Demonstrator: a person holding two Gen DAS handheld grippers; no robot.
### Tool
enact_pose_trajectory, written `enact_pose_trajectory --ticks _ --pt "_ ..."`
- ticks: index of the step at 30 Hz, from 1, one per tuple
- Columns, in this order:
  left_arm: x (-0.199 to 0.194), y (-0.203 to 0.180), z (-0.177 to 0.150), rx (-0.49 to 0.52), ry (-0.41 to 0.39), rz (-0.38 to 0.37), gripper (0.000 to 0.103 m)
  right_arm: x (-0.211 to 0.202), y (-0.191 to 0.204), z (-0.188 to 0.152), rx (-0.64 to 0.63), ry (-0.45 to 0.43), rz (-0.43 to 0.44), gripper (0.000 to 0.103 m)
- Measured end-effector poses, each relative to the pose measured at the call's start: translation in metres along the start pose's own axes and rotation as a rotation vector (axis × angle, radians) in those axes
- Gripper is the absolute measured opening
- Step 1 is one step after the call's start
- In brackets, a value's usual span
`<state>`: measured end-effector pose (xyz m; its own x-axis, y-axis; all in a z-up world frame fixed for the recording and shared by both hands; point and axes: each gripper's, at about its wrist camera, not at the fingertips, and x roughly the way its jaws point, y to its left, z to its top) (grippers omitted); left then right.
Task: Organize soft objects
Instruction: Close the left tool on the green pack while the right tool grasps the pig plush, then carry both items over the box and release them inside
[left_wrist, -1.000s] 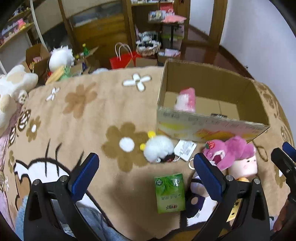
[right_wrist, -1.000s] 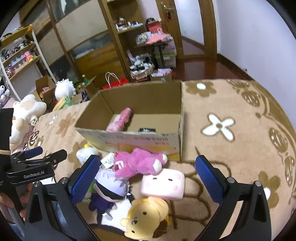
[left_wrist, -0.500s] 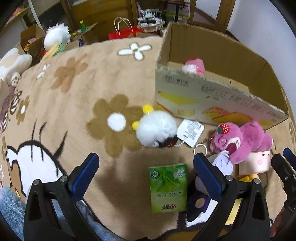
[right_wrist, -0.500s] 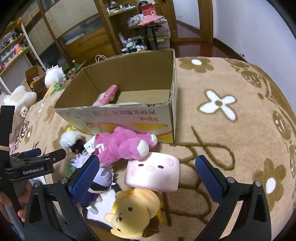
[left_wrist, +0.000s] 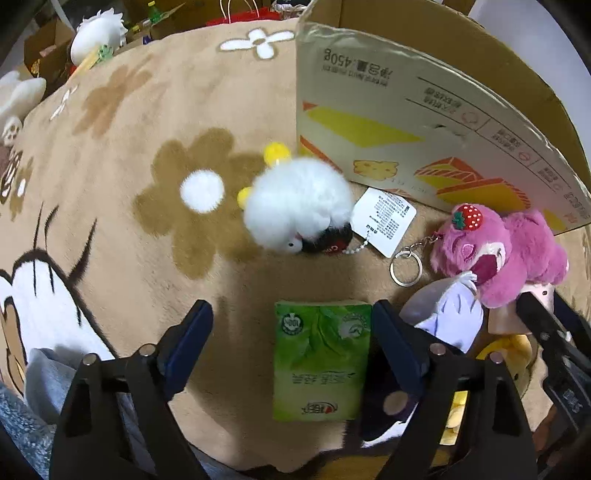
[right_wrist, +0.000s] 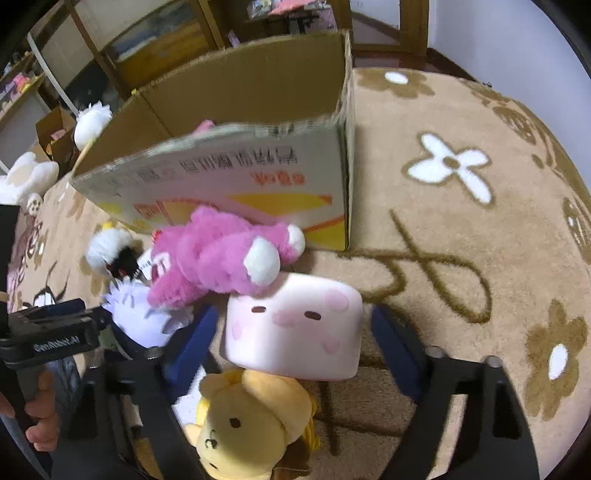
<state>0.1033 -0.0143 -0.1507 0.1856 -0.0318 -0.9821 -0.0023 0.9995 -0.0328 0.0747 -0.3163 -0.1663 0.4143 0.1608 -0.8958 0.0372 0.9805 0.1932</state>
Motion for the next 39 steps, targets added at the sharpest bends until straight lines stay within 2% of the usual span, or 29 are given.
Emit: enact_pose_trajectory --ticks 1,4,7,9,12,18,24,34,39 --pt "0.001 0.000 0.000 -0.004 0.004 -0.010 0.083 0.002 0.000 -0.001 -0.001 0.005 0.000 0.074" --pt "0.011 0.001 0.001 -0.014 0.055 -0.017 0.076 0.002 0.001 -0.001 -0.010 0.006 -0.001 0.060" --pt "0.023 0.002 -0.001 -0.027 0.104 -0.033 0.059 0.000 0.001 -0.002 -0.020 0.005 -0.005 0.049" --pt "0.020 0.001 0.000 -0.026 0.089 -0.026 0.052 -0.004 0.002 -0.003 -0.022 -0.003 -0.006 0.043" --pt "0.012 0.000 0.000 -0.018 0.052 -0.029 0.052 -0.014 0.005 -0.003 -0.043 -0.027 -0.021 0.036" --pt "-0.027 -0.006 -0.002 0.036 -0.105 0.006 0.052 -0.051 0.005 -0.001 -0.033 -0.129 -0.003 0.034" --pt "-0.079 -0.009 -0.002 0.077 -0.317 0.043 0.051 -0.093 0.003 0.006 -0.008 -0.265 0.032 0.034" --pt "-0.160 -0.035 0.012 0.188 -0.625 0.055 0.051 -0.146 0.027 0.022 -0.063 -0.476 0.049 0.034" --pt "-0.180 -0.041 0.025 0.214 -0.700 0.047 0.052 -0.154 0.035 0.032 -0.075 -0.554 0.051 0.034"
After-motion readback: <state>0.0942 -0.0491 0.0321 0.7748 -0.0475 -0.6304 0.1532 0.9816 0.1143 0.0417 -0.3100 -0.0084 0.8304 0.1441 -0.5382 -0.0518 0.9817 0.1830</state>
